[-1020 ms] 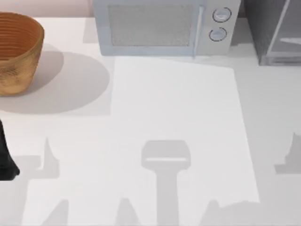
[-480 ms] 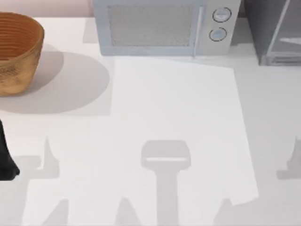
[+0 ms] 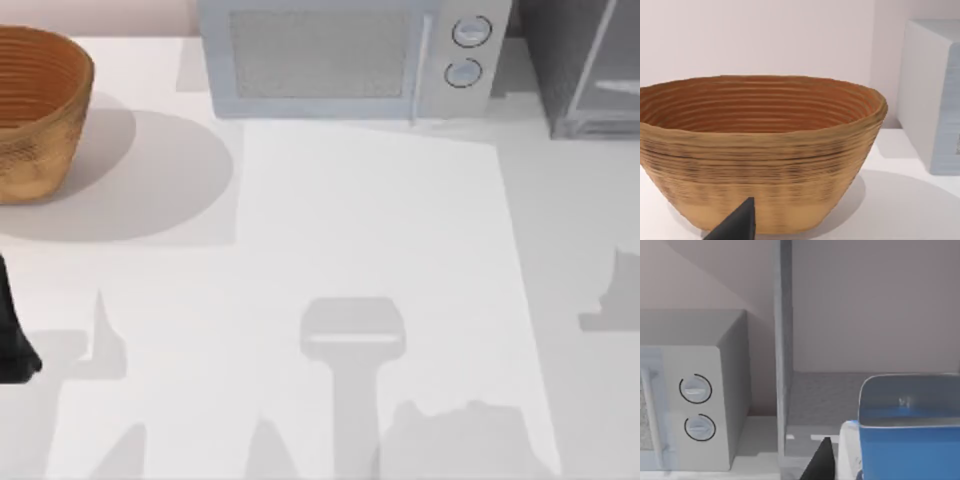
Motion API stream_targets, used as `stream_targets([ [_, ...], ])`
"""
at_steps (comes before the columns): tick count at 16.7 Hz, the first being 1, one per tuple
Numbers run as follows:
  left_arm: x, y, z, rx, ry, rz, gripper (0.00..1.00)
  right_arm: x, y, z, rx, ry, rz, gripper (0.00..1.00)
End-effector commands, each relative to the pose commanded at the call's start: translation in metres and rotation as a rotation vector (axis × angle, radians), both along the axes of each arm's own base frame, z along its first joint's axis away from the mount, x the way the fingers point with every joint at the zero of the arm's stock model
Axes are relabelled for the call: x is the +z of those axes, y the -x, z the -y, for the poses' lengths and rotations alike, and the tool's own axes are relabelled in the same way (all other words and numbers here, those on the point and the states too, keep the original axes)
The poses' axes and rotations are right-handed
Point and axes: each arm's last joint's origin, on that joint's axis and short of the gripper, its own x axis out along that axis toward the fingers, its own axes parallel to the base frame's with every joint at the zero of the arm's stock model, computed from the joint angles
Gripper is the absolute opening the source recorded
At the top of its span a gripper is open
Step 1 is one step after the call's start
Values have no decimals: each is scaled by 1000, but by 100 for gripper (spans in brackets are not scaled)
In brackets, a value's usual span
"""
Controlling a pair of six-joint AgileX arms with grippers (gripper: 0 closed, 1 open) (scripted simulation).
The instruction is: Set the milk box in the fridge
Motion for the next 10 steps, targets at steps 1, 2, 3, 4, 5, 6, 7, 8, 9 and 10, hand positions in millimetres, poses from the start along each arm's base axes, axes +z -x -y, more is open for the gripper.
stream_targets([
  [1, 0, 0, 0, 0, 0, 0, 100, 9, -10, 2, -1, 1, 1, 0],
  [2, 0, 0, 0, 0, 0, 0, 100, 18, -22, 4, -2, 3, 1, 0],
  [3, 0, 0, 0, 0, 0, 0, 100, 25, -36, 7, -4, 4, -1, 0],
  [4, 0, 0, 0, 0, 0, 0, 100, 31, -52, 10, -6, 6, -4, 0],
  [5, 0, 0, 0, 0, 0, 0, 100, 35, -69, 14, -8, 7, -8, 0],
  [6, 0, 0, 0, 0, 0, 0, 100, 36, -88, 19, -9, 8, -12, 0],
  [7, 0, 0, 0, 0, 0, 0, 100, 36, -108, 24, -11, 8, -17, 0],
  [8, 0, 0, 0, 0, 0, 0, 100, 32, -128, 31, -13, 9, -23, 0],
  [9, 0, 0, 0, 0, 0, 0, 100, 26, -148, 37, -14, 9, -29, 0],
  [10, 0, 0, 0, 0, 0, 0, 100, 17, -167, 44, -15, 8, -34, 0],
])
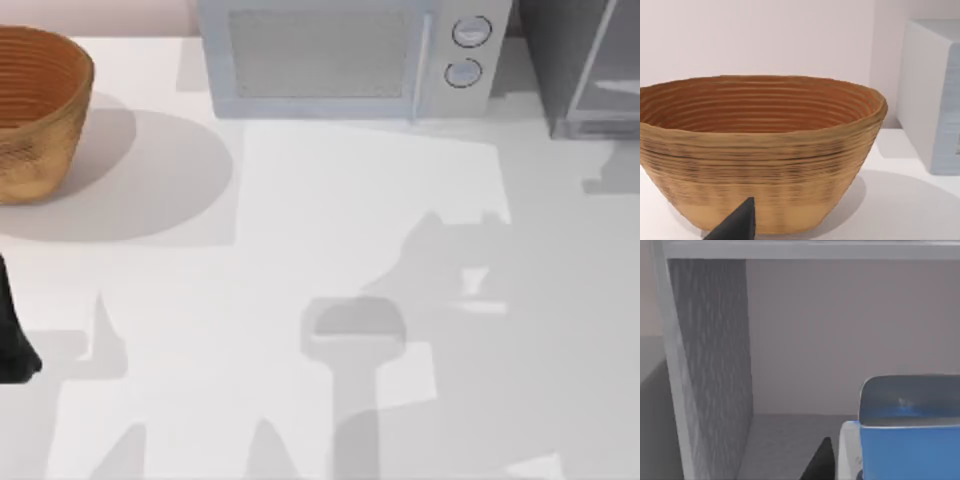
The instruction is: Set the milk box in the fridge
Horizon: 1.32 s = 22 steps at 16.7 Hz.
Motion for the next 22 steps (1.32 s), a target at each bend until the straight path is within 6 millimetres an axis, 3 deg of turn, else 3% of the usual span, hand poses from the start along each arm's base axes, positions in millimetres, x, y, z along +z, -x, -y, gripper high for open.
stream_targets([
  [5, 0, 0, 0, 0, 0, 0, 100, -65, -74, 34, 0, -6, -20, 0],
  [10, 0, 0, 0, 0, 0, 0, 100, -117, -104, 53, 3, -9, -19, 0],
  [18, 0, 0, 0, 0, 0, 0, 100, -126, -110, 53, 10, -14, -29, 0],
  [22, 0, 0, 0, 0, 0, 0, 100, -130, -141, 55, 12, -22, -48, 0],
])
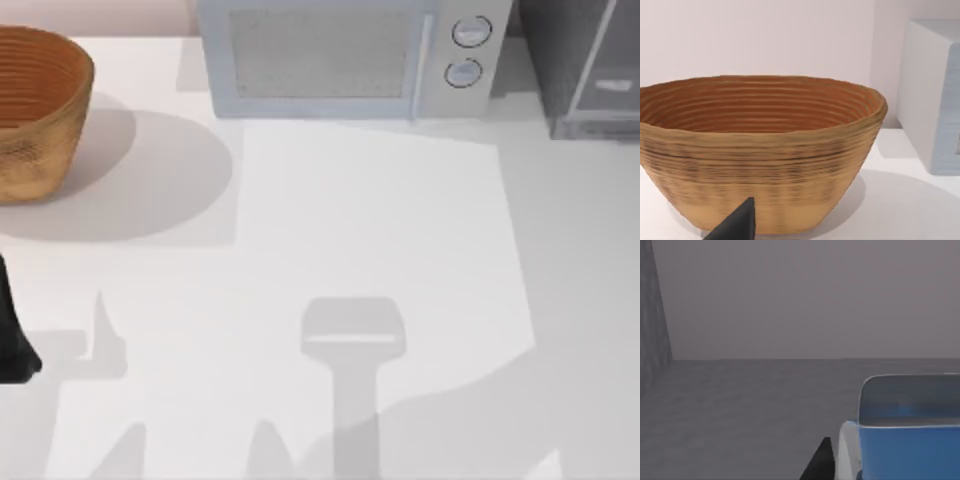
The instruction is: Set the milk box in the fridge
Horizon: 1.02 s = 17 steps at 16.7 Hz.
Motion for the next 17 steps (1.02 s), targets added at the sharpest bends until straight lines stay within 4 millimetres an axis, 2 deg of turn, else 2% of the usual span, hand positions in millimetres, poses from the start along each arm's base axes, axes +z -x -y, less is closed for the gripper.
stream_targets([
  [5, 0, 0, 0, 0, 0, 0, 100, 14, -57, 2, -3, 6, 21, 0],
  [8, 0, 0, 0, 0, 0, 0, 100, 24, -80, 0, -4, 10, 28, 0],
  [14, 0, 0, 0, 0, 0, 0, 100, 26, -86, -1, -4, 10, 25, 0],
  [17, 0, 0, 0, 0, 0, 0, 100, 26, -86, -1, -4, 10, 25, 23],
])
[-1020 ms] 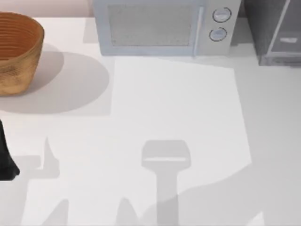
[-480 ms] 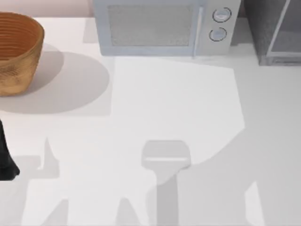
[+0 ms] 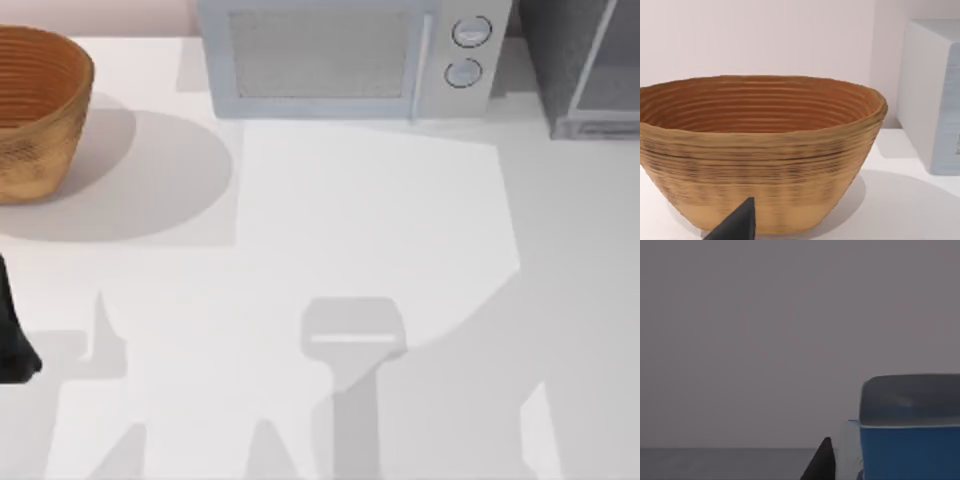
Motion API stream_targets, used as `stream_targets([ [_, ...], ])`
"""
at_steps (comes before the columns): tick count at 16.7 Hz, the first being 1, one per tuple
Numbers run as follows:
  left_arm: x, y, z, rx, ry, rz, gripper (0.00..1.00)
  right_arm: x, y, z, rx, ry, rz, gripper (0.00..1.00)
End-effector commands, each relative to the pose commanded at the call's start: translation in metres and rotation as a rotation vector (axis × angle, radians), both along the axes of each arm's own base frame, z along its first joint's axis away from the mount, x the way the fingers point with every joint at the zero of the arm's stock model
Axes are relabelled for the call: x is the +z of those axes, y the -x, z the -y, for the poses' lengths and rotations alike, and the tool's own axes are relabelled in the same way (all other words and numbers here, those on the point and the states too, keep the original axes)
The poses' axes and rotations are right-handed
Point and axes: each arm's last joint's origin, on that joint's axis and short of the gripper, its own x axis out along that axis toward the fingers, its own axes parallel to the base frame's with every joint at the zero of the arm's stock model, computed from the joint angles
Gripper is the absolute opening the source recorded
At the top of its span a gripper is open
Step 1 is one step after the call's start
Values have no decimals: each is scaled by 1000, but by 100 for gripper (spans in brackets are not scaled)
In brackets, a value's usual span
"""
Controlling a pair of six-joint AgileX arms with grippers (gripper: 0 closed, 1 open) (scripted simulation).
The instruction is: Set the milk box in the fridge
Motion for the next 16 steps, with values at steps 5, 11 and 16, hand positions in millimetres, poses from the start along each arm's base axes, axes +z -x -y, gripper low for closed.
stream_targets([
  [5, 0, 0, 0, 0, 0, 0, 100, 0, 0, 0, 0, 0, 0, 60],
  [11, 0, 0, 0, 0, 0, 0, 100, 0, 0, 0, 0, 0, 0, 100],
  [16, 0, 0, 0, 0, 0, 0, 100, 0, 0, 0, 0, 0, 0, 100],
])
